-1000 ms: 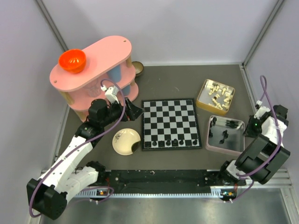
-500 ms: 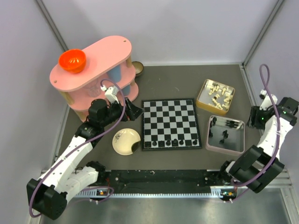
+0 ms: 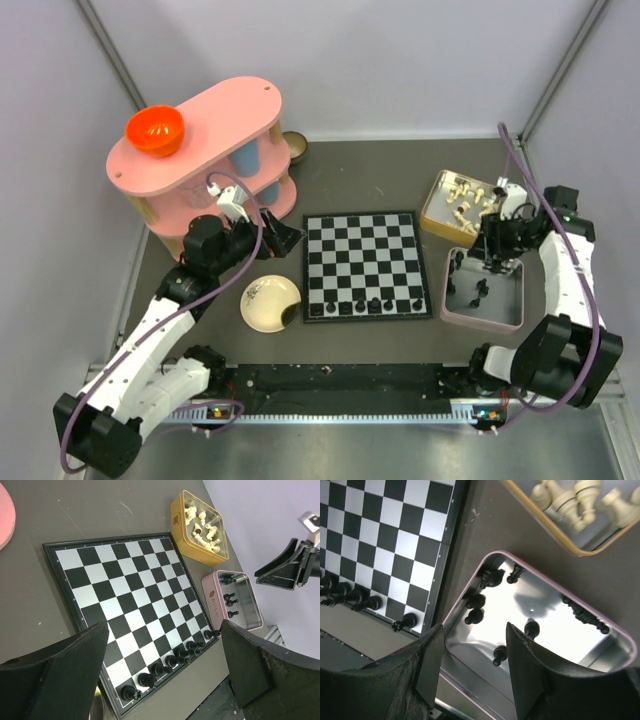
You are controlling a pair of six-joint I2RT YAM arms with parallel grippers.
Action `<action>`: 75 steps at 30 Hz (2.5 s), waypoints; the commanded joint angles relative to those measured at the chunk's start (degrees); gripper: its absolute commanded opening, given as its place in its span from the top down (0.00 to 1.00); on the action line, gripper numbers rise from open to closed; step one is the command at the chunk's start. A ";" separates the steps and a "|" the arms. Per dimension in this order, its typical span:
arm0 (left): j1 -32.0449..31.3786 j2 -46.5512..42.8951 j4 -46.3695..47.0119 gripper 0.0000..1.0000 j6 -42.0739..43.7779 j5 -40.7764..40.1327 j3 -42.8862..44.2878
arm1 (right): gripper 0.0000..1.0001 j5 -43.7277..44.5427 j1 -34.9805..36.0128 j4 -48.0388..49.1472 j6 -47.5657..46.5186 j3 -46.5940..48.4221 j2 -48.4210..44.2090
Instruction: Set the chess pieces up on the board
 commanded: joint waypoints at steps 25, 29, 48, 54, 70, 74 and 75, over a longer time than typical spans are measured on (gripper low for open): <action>-0.20 -3.84 1.61 0.02 -1.03 -1.74 -1.81 | 0.62 12.17 12.31 11.46 11.03 -2.69 14.31; -0.20 -4.01 1.25 0.02 -0.85 -1.92 -1.72 | 0.62 12.44 13.19 11.63 11.21 -1.81 16.50; -0.20 -3.84 0.73 0.02 -0.85 -2.27 -1.46 | 0.76 13.23 13.72 14.71 13.76 -0.49 19.94; -0.20 -3.40 1.08 0.01 -1.03 -2.09 -1.46 | 0.87 14.10 13.72 14.71 13.32 -0.84 19.67; -0.20 -3.14 0.90 0.02 -0.50 -2.27 -1.11 | 0.99 17.27 13.72 12.69 9.19 -3.39 11.25; -0.20 -2.61 0.82 0.02 -0.41 -2.18 -0.76 | 1.00 17.18 13.72 11.55 8.48 -3.91 8.87; -0.20 -2.52 0.99 0.02 -0.33 -2.18 -0.76 | 1.00 17.18 13.72 10.76 8.22 -4.00 8.60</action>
